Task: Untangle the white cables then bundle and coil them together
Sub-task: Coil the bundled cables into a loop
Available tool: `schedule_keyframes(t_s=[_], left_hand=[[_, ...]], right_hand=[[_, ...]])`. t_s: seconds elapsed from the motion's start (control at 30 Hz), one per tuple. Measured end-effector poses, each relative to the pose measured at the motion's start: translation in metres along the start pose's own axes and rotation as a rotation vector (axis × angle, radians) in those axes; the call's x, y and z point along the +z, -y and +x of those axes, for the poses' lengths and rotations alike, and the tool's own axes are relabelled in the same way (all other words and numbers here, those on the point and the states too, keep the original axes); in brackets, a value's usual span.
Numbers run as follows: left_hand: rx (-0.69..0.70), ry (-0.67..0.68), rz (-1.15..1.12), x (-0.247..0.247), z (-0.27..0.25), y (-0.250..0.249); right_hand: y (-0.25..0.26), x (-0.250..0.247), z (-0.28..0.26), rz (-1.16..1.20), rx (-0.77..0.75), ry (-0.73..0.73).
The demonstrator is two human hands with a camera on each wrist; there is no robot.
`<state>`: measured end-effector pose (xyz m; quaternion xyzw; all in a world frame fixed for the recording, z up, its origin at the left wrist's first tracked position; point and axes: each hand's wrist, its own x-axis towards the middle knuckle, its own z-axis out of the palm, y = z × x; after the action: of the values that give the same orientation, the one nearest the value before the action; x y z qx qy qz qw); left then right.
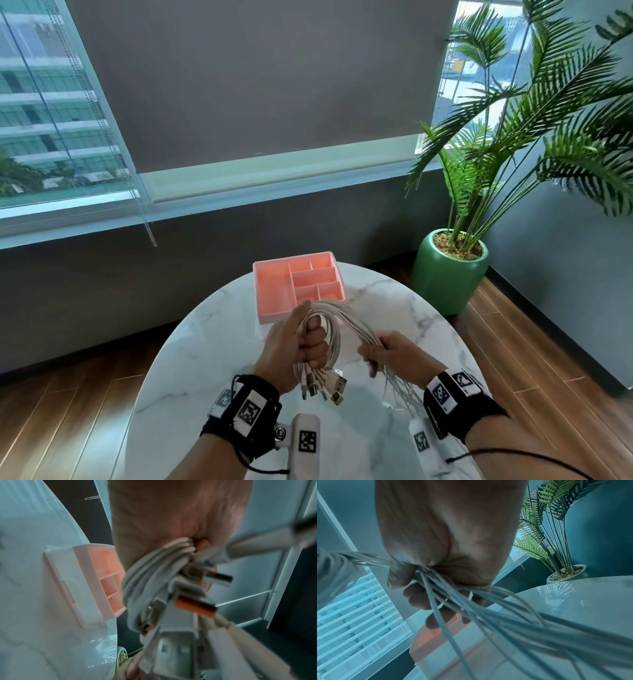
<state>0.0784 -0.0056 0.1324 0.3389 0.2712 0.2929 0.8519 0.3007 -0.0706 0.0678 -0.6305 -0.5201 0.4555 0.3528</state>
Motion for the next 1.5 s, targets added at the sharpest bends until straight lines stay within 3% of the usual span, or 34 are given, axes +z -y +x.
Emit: schedule_keyframes(t_s=[0.13,0.2,0.33,0.47,0.67,0.8,0.9,0.97,1.17,1.27,1.5], left_hand=[[0.088,-0.007,-0.048,0.014,-0.002,-0.01],[0.152,-0.019,-0.052,0.02,-0.001,-0.018],[0.231,-0.008,-0.106,0.02,0.002,-0.026],[0.33,-0.041,-0.156,0.017,0.002,-0.03],[0.519,-0.326,0.036,0.014,0.012,-0.017],[0.661,-0.542,0.058,0.011,0.024,-0.009],[0.806,-0.69,0.228,-0.006,0.033,0.0],[0.844,-0.72,0.375,-0.022,0.038,0.012],[0.925,-0.396,0.921,-0.047,0.034,0.052],[0.9,-0.215,1.133,-0.049,0.03,0.063],[0.612,0.05,1.123,-0.041,0.016,0.058]], right_hand=[[0.016,0.014,0.001,0.073,-0.062,-0.101],[0.024,0.033,0.003,0.191,-0.015,-0.131],[0.029,0.063,0.007,0.478,0.072,-0.043],[0.012,0.083,0.008,0.384,-0.012,-0.027],[-0.009,0.111,0.004,0.185,0.048,-0.141],[-0.011,0.127,-0.013,0.076,0.127,0.0],[0.0,0.126,-0.025,0.013,0.188,0.149],[0.01,0.12,-0.028,0.012,0.233,0.253],[0.054,0.079,-0.027,-0.245,0.337,0.491],[0.073,0.067,-0.02,-0.429,0.345,0.566],[0.105,0.036,-0.013,-0.538,0.208,0.54]])
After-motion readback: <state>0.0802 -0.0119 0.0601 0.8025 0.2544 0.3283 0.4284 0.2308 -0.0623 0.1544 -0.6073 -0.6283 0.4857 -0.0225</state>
